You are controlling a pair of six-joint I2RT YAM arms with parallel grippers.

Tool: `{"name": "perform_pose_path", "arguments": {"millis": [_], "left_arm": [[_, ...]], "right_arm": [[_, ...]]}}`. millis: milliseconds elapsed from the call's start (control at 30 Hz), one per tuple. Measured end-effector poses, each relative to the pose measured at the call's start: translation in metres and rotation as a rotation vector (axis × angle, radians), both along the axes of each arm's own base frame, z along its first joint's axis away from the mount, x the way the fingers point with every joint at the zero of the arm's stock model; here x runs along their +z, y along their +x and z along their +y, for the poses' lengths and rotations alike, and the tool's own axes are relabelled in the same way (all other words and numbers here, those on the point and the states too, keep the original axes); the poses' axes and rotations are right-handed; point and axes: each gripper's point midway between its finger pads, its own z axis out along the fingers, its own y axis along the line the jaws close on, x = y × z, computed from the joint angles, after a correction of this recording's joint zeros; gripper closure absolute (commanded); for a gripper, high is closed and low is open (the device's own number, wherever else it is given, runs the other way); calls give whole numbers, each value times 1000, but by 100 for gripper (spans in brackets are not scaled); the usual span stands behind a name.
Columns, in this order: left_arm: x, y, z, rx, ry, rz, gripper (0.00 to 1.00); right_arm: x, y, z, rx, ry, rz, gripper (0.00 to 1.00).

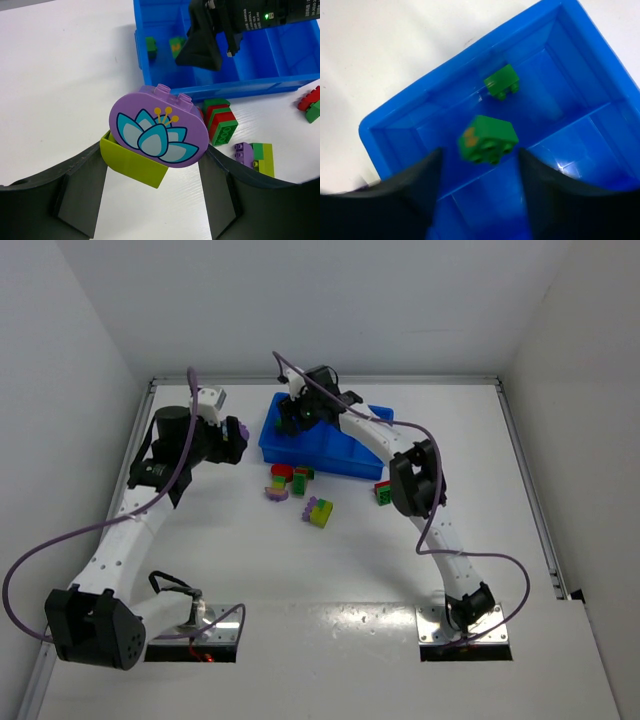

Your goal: Sort the legos into containers by color

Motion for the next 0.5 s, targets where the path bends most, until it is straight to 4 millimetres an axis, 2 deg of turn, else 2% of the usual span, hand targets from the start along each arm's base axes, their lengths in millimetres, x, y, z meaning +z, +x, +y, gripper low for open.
{"name": "perform_pose_path", "arguments": {"millis": [100, 300, 433, 500], "left_arm": [[-1, 0, -1, -4, -3, 5, 100], [-4, 0, -5, -27, -16, 15, 100], [-6, -2, -13, -75, -31, 24, 100], [-7, -4, -18, -103, -37, 24, 100]], "right_arm": [[-2, -1, 3, -4, -8, -3, 27], [-1, -2, 3, -2, -9, -13, 26], [3, -19, -4, 21, -8, 32, 26], [16, -34, -12, 45, 9, 62, 26]]}}
